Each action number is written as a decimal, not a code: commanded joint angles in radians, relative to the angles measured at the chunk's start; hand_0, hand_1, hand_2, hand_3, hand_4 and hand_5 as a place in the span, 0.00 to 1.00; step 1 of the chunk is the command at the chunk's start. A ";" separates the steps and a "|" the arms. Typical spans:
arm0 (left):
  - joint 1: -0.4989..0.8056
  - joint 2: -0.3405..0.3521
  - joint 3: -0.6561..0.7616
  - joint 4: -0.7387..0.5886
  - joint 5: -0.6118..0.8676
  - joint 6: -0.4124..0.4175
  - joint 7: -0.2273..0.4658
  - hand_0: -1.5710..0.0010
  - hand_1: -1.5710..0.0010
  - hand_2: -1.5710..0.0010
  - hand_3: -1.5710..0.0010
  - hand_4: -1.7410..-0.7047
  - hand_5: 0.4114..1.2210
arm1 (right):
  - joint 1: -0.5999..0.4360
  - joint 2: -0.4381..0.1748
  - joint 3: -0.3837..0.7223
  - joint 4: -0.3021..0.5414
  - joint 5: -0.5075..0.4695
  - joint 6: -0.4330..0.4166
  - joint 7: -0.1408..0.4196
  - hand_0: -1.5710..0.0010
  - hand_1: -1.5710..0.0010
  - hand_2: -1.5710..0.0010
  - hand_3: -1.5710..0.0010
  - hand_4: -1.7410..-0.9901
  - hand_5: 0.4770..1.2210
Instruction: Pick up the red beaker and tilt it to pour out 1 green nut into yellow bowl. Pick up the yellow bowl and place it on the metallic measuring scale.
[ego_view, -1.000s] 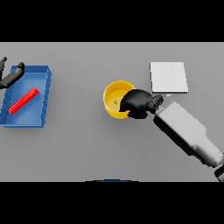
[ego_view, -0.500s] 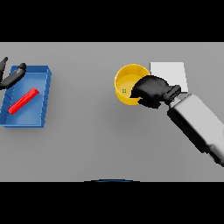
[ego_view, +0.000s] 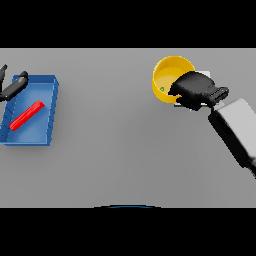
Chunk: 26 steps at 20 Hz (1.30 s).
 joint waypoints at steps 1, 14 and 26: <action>0.004 0.006 0.004 -0.005 0.005 -0.003 -0.002 1.00 1.00 1.00 1.00 0.97 0.39 | -0.007 -0.002 -0.013 0.025 -0.004 -0.012 -0.004 0.00 0.00 0.02 0.27 0.00 1.00; 0.024 0.019 0.003 -0.028 0.009 0.004 0.008 1.00 1.00 1.00 1.00 0.98 0.37 | -0.093 0.026 -0.081 0.445 0.030 -0.184 -0.082 0.00 0.00 0.08 0.16 0.00 1.00; 0.027 0.003 0.001 0.001 0.005 0.002 0.000 1.00 1.00 1.00 1.00 0.97 0.38 | -0.114 0.055 -0.111 0.563 0.000 -0.164 -0.098 0.43 0.27 0.24 0.40 0.11 0.89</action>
